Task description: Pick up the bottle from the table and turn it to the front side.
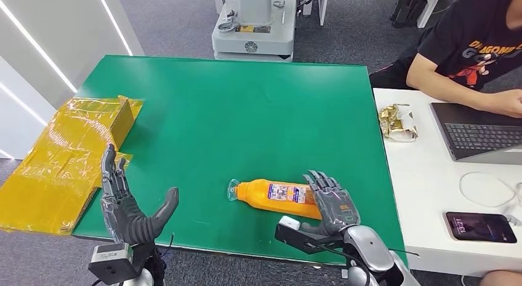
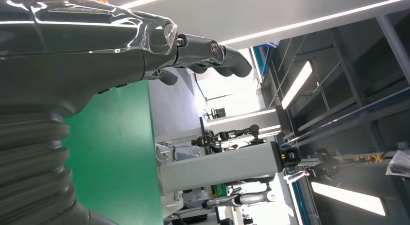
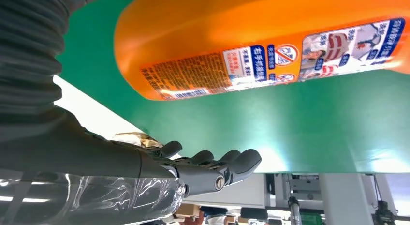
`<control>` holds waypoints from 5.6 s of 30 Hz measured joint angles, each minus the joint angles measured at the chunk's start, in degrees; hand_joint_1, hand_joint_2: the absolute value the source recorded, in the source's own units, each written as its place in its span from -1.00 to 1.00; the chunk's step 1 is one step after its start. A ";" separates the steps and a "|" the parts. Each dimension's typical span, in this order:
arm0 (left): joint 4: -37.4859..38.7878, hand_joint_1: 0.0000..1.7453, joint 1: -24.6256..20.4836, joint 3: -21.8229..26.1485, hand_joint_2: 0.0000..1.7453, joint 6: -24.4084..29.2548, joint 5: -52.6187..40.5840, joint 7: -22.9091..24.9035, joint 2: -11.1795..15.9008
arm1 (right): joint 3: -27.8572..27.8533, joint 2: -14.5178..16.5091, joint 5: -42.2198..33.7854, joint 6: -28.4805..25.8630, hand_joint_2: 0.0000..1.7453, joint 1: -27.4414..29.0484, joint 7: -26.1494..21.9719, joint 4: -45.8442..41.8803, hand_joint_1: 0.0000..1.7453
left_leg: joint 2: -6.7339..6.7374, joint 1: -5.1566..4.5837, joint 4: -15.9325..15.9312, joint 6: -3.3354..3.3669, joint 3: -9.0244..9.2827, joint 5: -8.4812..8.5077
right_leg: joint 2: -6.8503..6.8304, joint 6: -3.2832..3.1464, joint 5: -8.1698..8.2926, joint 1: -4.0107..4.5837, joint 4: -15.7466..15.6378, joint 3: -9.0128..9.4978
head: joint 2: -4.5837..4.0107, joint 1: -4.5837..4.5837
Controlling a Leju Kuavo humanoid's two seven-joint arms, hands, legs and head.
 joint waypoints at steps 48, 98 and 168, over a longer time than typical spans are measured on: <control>0.02 -1.00 -0.15 0.42 1.00 -0.54 -1.33 0.00 -1.10 | 7.23 4.92 -6.71 1.77 1.00 -14.54 -4.51 24.41 1.00 | 0.02 0.00 0.01 0.00 0.18 -0.01 | 0.03 0.00 -0.01 0.00 -0.01 0.13 | 0.00 -0.01; 5.71 -1.00 -3.52 -3.25 1.00 -11.30 6.08 2.04 -0.37 | 1.26 14.14 -16.59 -28.70 1.00 -3.70 -34.39 13.52 1.00 | 0.04 0.00 -0.01 -0.02 0.07 -0.04 | 0.06 0.00 -0.02 0.00 0.00 0.01 | 0.00 -0.01; 9.55 -1.00 -6.91 -3.80 1.00 -12.97 8.56 3.05 0.76 | 2.01 15.96 2.61 -42.43 1.00 -5.52 -34.67 16.97 1.00 | 0.03 0.00 0.00 -0.02 0.06 -0.04 | 0.06 -0.01 -0.02 0.00 0.00 0.01 | 0.00 0.00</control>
